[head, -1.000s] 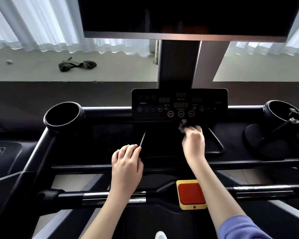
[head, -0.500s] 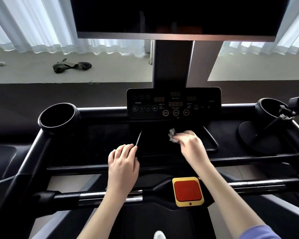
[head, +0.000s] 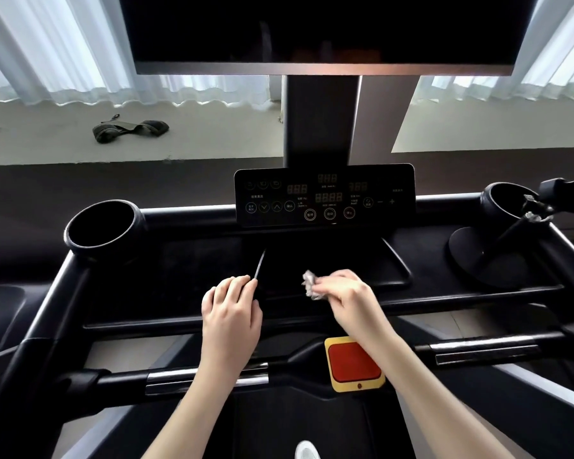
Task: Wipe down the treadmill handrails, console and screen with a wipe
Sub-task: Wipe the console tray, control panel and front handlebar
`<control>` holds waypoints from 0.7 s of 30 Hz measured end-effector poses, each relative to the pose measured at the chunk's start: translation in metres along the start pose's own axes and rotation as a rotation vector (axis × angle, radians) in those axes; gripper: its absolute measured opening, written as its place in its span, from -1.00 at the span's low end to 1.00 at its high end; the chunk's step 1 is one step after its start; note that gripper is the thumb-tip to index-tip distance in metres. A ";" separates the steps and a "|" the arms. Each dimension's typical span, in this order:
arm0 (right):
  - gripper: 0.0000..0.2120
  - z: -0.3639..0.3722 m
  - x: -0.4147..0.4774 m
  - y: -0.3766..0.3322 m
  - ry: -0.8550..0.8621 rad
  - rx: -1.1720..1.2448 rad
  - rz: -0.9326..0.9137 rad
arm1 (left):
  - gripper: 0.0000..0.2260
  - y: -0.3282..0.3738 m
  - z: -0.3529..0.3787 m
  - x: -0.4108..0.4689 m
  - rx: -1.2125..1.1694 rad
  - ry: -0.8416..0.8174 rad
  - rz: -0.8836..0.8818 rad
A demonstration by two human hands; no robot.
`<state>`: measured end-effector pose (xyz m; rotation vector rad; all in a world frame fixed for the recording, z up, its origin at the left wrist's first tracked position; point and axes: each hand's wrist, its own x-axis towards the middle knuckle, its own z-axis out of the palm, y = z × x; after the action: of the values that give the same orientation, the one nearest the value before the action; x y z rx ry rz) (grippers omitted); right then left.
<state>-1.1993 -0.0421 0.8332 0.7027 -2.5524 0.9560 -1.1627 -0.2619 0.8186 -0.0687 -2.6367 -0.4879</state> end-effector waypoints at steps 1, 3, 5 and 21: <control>-0.71 -0.004 -0.004 0.001 -0.062 0.020 -0.032 | -0.62 0.000 0.000 0.000 -0.002 0.001 0.000; -0.73 -0.017 -0.007 0.010 -0.102 0.013 -0.044 | -0.62 0.001 0.000 0.000 -0.009 0.006 0.004; -0.74 -0.022 -0.007 0.014 -0.069 -0.036 -0.034 | -0.62 0.001 0.000 0.000 -0.005 0.017 0.008; -0.76 -0.014 -0.013 -0.005 -0.136 0.036 -0.056 | -0.66 0.016 0.005 0.005 -0.046 -0.007 0.041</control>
<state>-1.1839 -0.0314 0.8397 0.8723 -2.6224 0.9690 -1.1676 -0.2452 0.8223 -0.1391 -2.6252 -0.5347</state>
